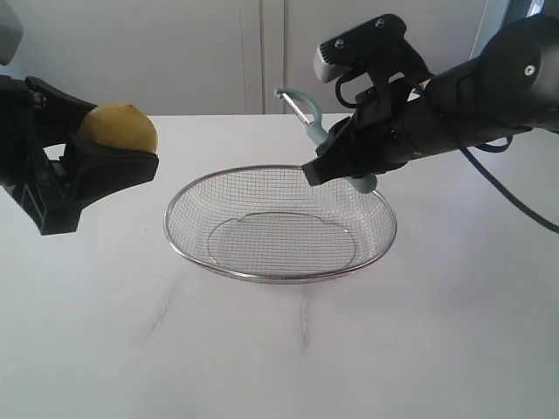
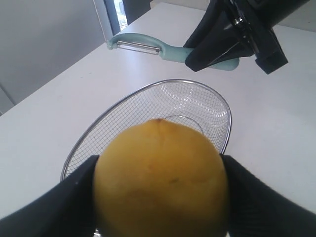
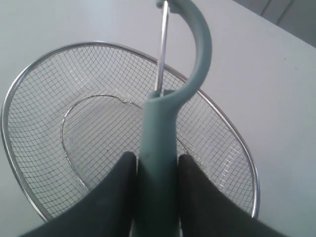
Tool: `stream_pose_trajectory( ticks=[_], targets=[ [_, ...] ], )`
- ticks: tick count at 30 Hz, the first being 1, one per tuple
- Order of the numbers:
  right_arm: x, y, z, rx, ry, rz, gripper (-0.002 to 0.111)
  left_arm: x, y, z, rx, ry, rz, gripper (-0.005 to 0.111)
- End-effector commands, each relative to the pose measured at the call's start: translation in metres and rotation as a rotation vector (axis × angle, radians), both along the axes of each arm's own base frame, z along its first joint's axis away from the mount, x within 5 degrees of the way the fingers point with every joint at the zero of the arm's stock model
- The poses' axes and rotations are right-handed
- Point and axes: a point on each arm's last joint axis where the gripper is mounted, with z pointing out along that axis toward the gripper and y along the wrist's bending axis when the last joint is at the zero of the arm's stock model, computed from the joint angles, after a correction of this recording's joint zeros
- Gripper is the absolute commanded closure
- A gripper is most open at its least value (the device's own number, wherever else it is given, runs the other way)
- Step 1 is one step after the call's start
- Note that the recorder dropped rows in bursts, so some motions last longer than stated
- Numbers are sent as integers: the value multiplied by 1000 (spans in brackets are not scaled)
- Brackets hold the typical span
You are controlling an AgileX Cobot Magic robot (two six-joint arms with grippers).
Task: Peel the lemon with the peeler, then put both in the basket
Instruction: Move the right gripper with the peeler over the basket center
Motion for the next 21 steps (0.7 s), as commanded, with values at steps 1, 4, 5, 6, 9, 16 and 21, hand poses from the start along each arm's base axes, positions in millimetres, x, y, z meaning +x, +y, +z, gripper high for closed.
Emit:
stream_pose_trajectory(
  ticks=[1, 4, 5, 6, 9, 16, 21],
  targets=[
    [1, 0, 1, 17, -11, -16, 108, -3, 0, 5, -36, 3, 1, 107],
    [1, 0, 1, 34, 1, -32, 108, -3, 0, 5, -38, 3, 1, 107],
    [1, 0, 1, 39, 5, -37, 108, -3, 0, 5, -38, 3, 1, 107],
    [1, 0, 1, 48, 11, -46, 108, -3, 0, 5, -40, 4, 2, 107],
    [1, 0, 1, 61, 21, -60, 108, -3, 0, 5, -40, 4, 2, 107],
    [5, 2, -8, 47, 47, -59, 108, -3, 0, 5, -40, 4, 0, 107],
    [7, 3, -16, 72, 100, -98, 108, -3, 0, 5, -40, 4, 0, 107]
  ],
)
